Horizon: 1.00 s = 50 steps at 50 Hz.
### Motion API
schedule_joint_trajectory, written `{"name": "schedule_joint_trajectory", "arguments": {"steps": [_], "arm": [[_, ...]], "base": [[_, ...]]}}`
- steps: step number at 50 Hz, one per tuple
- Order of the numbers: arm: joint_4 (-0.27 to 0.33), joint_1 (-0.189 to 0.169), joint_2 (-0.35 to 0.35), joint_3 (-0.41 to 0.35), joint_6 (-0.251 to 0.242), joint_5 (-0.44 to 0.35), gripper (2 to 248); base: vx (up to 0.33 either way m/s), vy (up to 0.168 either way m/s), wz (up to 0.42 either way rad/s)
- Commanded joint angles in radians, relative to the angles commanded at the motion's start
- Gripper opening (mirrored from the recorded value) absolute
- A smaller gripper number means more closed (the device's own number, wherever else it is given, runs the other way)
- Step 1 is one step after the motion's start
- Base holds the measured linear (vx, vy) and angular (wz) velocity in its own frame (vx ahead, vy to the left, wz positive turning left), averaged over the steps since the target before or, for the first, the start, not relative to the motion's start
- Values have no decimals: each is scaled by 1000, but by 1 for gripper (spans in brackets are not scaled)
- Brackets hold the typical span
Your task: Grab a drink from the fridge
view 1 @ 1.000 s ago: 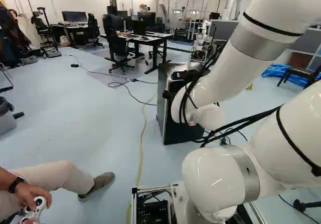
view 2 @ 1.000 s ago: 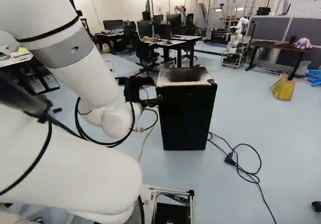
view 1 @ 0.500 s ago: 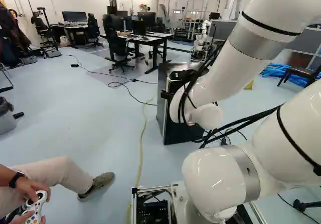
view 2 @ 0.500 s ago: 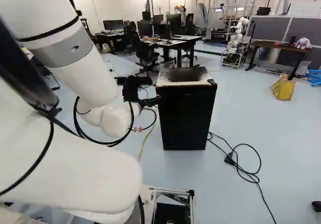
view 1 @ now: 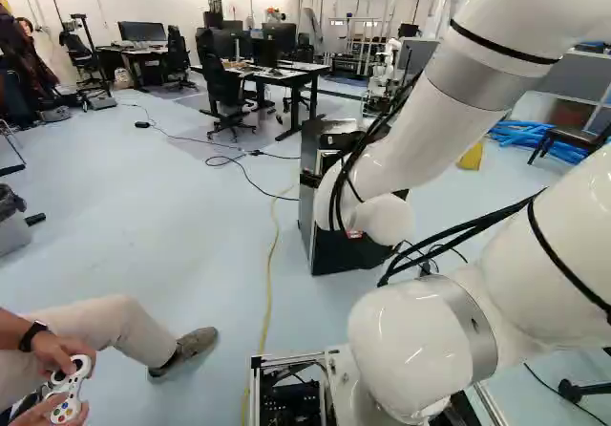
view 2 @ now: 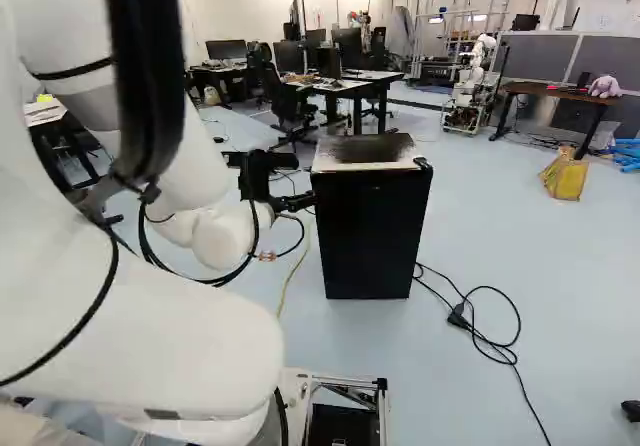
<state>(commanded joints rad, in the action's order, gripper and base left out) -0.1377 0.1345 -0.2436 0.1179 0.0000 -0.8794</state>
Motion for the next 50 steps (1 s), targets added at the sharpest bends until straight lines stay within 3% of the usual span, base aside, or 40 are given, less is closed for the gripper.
{"name": "schedule_joint_trajectory", "arguments": {"steps": [22, 50], "arm": [[-114, 81, 138, 78, 0, -45, 247], [-315, 172, 328, 188, 0, -166, 247]], "base": [[0, 0, 0], [0, 0, 0]]}}
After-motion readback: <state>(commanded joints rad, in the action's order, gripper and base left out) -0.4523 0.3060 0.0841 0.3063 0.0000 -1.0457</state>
